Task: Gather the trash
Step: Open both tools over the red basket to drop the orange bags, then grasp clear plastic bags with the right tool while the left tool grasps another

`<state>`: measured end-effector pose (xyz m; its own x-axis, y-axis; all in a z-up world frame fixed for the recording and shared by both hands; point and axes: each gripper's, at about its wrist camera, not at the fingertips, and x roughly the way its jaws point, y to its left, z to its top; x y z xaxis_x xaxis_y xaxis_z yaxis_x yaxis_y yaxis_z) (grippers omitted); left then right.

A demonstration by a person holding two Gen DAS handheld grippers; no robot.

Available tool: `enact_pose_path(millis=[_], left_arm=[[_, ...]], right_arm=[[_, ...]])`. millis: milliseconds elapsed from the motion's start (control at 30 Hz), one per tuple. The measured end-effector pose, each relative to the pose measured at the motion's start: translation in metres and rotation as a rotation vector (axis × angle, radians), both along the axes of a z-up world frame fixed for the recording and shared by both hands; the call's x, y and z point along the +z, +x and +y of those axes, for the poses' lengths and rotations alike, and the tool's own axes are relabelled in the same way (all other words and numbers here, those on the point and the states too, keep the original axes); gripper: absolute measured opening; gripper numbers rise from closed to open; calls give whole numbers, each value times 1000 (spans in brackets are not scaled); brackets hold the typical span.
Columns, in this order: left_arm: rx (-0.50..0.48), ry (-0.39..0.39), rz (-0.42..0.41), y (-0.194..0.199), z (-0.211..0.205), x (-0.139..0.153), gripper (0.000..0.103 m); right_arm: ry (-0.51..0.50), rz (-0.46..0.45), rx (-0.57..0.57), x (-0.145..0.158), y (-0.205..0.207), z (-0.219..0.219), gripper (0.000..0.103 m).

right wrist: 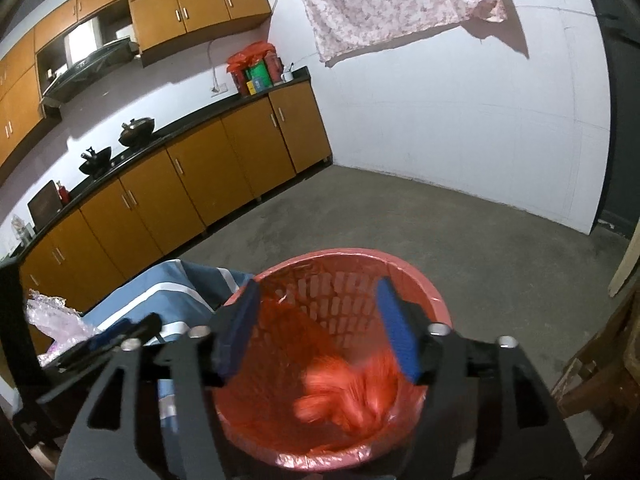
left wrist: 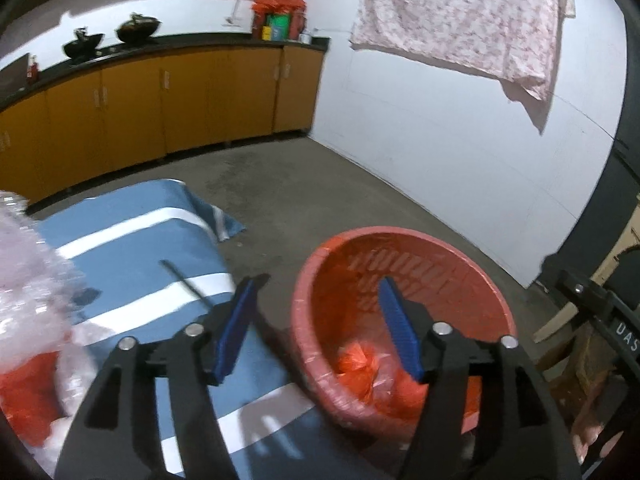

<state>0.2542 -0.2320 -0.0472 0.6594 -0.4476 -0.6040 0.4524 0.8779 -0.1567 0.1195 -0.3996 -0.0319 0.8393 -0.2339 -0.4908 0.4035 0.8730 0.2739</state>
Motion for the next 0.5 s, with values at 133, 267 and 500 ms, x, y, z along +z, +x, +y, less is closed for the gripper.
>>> enact_pose_path(millis=[133,267,500], left_arm=[[69,7,-62,-27,33,14,81],[126,33,-123,-60,65,24,87],[266,85,-215,-114,138,32,91]], right_arm=[[-78,-1,5,4,-13,20,86],[-163,10,24,7,-18,46,95],[-185,27,132,12,-11,90,95]])
